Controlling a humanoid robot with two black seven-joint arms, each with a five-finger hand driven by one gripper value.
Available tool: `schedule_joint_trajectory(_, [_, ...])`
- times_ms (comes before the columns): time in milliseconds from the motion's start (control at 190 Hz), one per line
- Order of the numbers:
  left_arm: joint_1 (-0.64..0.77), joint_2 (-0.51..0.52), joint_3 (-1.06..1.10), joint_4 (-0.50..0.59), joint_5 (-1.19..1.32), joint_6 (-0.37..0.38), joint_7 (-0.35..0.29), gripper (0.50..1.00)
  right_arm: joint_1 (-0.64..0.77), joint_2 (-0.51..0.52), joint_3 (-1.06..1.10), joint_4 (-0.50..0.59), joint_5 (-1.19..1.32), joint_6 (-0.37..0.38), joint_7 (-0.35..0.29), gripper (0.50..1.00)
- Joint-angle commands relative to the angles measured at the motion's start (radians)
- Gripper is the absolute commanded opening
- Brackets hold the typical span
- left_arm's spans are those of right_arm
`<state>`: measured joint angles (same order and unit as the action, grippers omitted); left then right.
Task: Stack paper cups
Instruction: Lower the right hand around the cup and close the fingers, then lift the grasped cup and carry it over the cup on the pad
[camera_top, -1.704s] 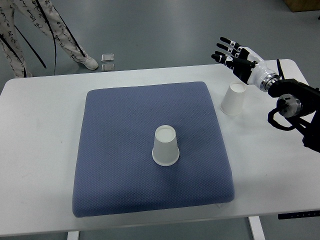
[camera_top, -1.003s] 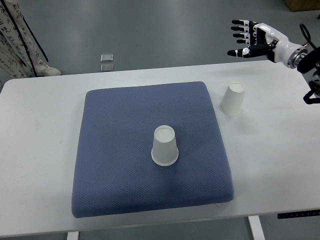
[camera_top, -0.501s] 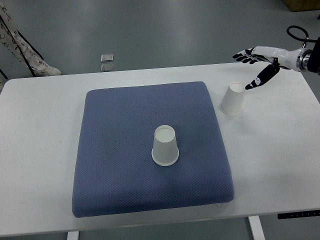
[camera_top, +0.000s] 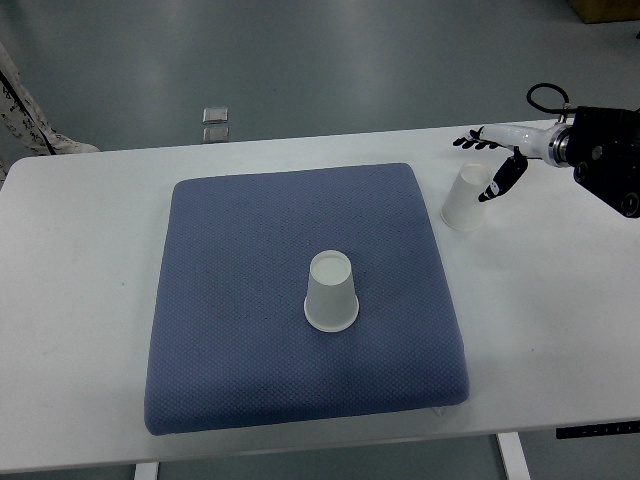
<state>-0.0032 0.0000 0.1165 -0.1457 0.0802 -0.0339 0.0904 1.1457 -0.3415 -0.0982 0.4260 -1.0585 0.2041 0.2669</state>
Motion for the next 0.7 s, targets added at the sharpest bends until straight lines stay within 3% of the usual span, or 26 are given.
schedule_joint_trajectory(0, [0.000,0.000,0.000,0.000,0.000,-0.001,0.000,1.000,-0.006,0.022,-0.040,-0.019,0.000,-0.026,0.000,0.926])
schedule_joint_trajectory(338, [-0.001,0.000,0.000,0.000,0.000,0.000,0.000,1.000,-0.026,0.056,-0.090,-0.059,0.000,-0.095,-0.006,0.897])
schedule_joint_trajectory(475, [0.000,0.000,0.000,0.000,0.000,0.000,0.000,1.000,-0.031,0.056,-0.092,-0.061,-0.005,-0.095,-0.048,0.762])
schedule_joint_trajectory(697, [0.000,0.000,0.000,0.000,0.000,0.000,0.000,1.000,-0.035,0.056,-0.092,-0.061,-0.005,-0.094,-0.051,0.650])
